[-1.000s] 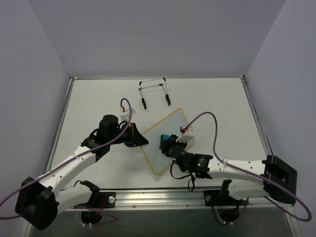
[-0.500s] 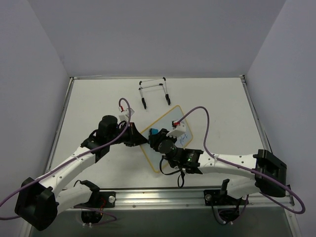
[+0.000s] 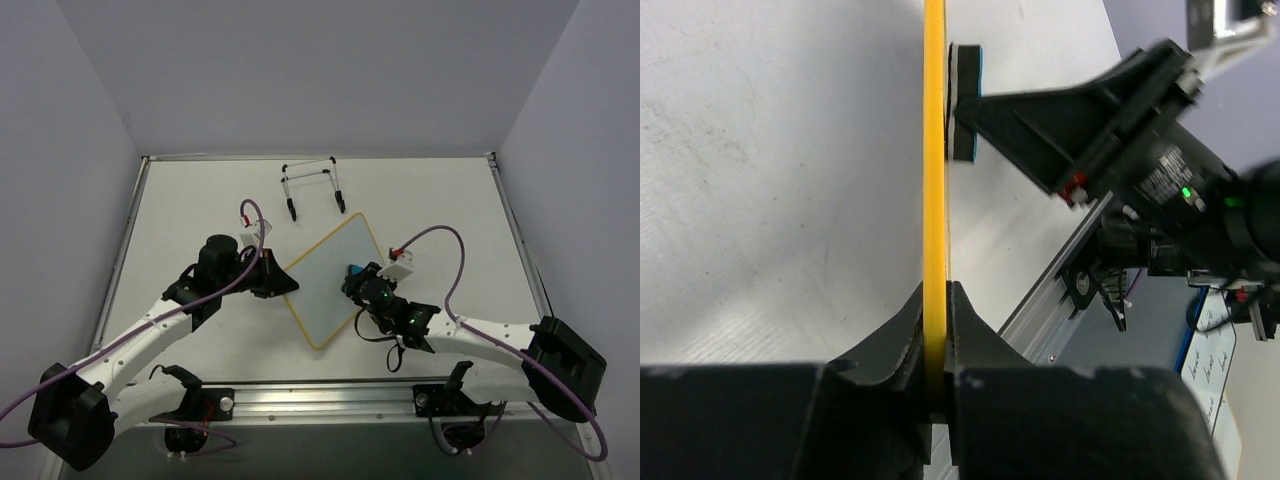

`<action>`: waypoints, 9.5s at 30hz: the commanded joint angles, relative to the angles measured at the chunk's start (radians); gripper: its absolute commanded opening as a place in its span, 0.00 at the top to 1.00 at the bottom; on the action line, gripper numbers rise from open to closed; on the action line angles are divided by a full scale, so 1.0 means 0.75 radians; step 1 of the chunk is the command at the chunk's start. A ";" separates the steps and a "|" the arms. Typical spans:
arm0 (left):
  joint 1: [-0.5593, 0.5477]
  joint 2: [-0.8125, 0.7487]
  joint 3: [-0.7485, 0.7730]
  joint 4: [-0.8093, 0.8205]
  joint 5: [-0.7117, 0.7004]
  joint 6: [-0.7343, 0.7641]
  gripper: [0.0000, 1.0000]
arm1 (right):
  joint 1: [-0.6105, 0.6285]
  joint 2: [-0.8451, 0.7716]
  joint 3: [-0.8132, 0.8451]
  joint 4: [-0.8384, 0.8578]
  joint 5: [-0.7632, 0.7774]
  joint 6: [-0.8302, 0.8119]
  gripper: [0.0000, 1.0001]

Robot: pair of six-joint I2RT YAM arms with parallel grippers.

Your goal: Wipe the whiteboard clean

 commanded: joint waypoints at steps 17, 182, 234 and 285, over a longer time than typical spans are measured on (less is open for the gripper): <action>-0.030 -0.016 0.080 0.026 0.135 0.000 0.98 | -0.552 0.000 -0.212 0.158 -0.656 -0.290 1.00; -0.011 -0.282 0.253 -0.406 -0.080 0.193 0.98 | -0.982 0.571 0.553 -0.913 -0.539 -0.803 0.88; 0.537 0.732 1.180 -0.160 0.953 0.567 0.98 | -0.953 -0.501 0.581 -1.044 -0.576 -0.866 0.00; 0.905 1.680 2.177 -0.242 0.835 0.525 0.98 | -0.730 -0.374 0.577 -1.087 -0.365 -0.848 0.00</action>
